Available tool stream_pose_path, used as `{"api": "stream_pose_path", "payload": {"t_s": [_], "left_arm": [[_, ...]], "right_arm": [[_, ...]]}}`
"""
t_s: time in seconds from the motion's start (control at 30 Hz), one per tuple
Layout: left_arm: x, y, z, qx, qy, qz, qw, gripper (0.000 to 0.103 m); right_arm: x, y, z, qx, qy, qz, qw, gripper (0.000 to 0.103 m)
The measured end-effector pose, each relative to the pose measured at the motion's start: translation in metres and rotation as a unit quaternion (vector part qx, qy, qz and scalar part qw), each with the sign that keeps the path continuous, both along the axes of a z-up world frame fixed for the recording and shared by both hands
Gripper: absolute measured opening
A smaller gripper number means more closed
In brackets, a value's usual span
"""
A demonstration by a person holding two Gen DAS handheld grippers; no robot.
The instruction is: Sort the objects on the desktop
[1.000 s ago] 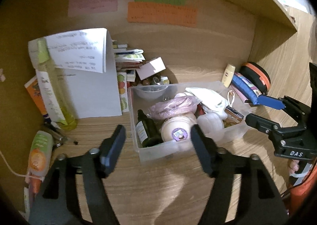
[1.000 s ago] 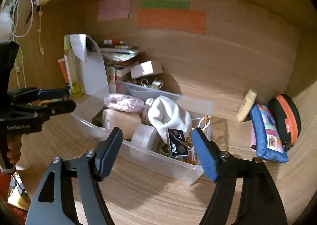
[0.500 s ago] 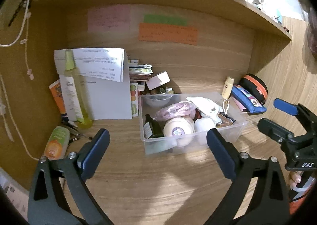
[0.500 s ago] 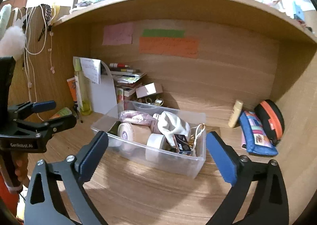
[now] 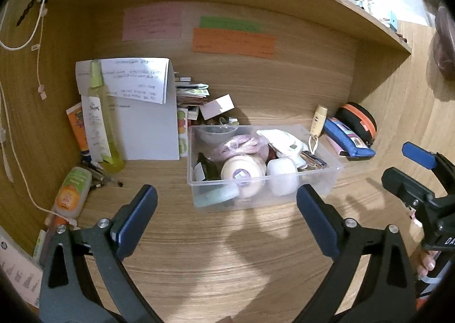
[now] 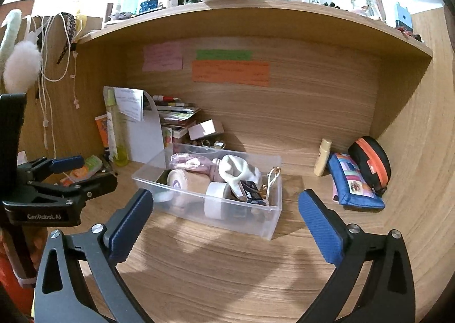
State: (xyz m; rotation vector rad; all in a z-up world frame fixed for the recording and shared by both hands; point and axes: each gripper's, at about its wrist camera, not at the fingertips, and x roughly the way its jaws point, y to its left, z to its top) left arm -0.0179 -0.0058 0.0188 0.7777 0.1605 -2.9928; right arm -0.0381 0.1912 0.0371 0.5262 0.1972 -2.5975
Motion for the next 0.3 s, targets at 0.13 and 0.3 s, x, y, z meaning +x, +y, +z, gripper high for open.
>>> {"api": "stream_pose_path", "payload": {"t_s": [0.13,0.3], "left_arm": [[-0.002,0.002,-0.001,-0.003,0.005,-0.002,1.0000,0.099],[-0.004,0.008,-0.001,-0.020,0.013,0.001,0.9997,0.099]], "right_arm": [[-0.005,0.003,0.000,-0.005,-0.005,-0.001,1.000,0.102],[-0.013,0.003,-0.002,-0.010,-0.015,-0.002,1.000,0.102]]}}
